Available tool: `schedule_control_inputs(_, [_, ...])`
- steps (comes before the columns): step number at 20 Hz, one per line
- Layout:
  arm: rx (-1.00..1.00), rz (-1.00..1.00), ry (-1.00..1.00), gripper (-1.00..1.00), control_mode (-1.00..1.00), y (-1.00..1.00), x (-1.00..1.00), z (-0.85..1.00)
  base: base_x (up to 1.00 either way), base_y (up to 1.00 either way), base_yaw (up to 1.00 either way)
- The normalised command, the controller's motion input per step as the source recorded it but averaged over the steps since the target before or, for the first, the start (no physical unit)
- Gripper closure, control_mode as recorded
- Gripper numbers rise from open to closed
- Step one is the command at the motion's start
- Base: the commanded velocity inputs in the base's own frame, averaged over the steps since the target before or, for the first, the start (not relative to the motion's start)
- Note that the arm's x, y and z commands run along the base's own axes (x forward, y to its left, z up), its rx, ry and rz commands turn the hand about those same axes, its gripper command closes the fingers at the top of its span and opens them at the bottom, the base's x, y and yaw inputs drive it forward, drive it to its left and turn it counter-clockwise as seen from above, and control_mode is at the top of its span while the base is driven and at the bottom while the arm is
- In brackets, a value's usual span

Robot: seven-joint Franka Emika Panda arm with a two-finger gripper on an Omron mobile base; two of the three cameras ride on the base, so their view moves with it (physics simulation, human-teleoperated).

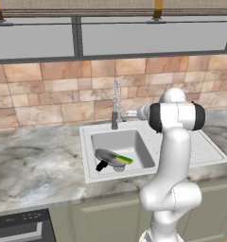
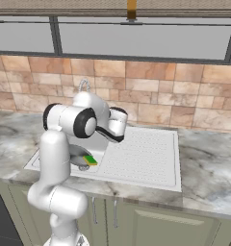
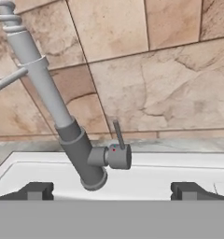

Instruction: Pick the pan and sponge and place them into the sink. Then turn on the water.

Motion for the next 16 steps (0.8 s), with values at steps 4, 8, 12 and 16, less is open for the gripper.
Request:
schedule_control_inputs(4, [0.04, 0.1, 0.0, -1.0, -1.0, -0.01, 0.06, -0.07, 0.0, 0.0, 0.0])
schedule_control_inputs(8, [0.0, 0.07, 0.0, -1.0, -1.0, -0.14, 0.26, -0.25, 0.0, 0.0, 0.0])
schedule_control_inputs(12, [0.0, 0.04, 0.0, -1.0, -1.0, -0.27, 0.38, -0.26, 0.0, 0.0, 0.0])
schedule_control_inputs(16, [0.0, 0.02, 0.0, -1.0, -1.0, -0.42, 0.46, -0.15, 0.0, 0.0, 0.0])
